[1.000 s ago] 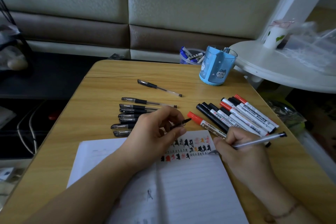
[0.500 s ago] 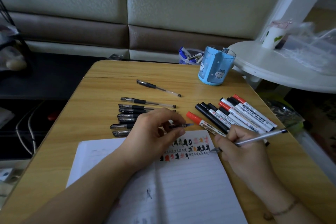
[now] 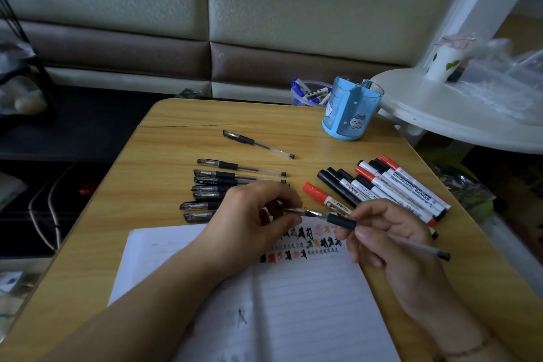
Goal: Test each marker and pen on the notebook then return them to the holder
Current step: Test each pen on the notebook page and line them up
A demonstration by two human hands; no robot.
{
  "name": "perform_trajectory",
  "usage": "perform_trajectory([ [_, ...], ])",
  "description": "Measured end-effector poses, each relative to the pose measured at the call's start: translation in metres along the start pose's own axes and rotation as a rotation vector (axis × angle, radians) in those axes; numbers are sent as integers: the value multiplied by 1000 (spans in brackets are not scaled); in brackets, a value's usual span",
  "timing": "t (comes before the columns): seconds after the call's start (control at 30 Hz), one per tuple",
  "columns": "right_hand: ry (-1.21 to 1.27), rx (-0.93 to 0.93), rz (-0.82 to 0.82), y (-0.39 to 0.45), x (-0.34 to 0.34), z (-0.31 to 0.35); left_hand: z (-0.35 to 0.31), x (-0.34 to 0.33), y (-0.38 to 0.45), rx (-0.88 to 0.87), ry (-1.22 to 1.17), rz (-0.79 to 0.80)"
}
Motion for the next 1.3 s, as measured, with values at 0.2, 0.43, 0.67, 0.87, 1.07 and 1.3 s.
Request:
perform_trajectory([
  [0.2, -111, -49, 27, -1, -3, -4, -16, -7, -2, -153, 36, 94],
  [0.43, -173, 4, 2, -1, -5, 2, -8, -7, -3, -62, -73, 105],
  [0.67, -207, 29, -18, -1, -7, 5, -6, -9, -3, -14, -119, 73],
  [0.87, -28, 35, -35, 7, 9, 20, -1, 10, 2, -39, -81, -119],
  [1.07, -823, 70, 12, 37, 3, 44, 3, 25, 1, -33, -53, -293],
  [1.3, -1202, 141, 36, 130, -41, 17, 28, 52, -11, 187, -93, -618],
])
Point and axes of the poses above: each hand's wrist, its own y-axis towards the middle knuckle, its own x-axis out of the back of the hand, z = x × y, the point moved 8 cm from there along y, towards the middle knuckle, and after that the axes turned 3 degrees about -z, right-handed, at the moved point
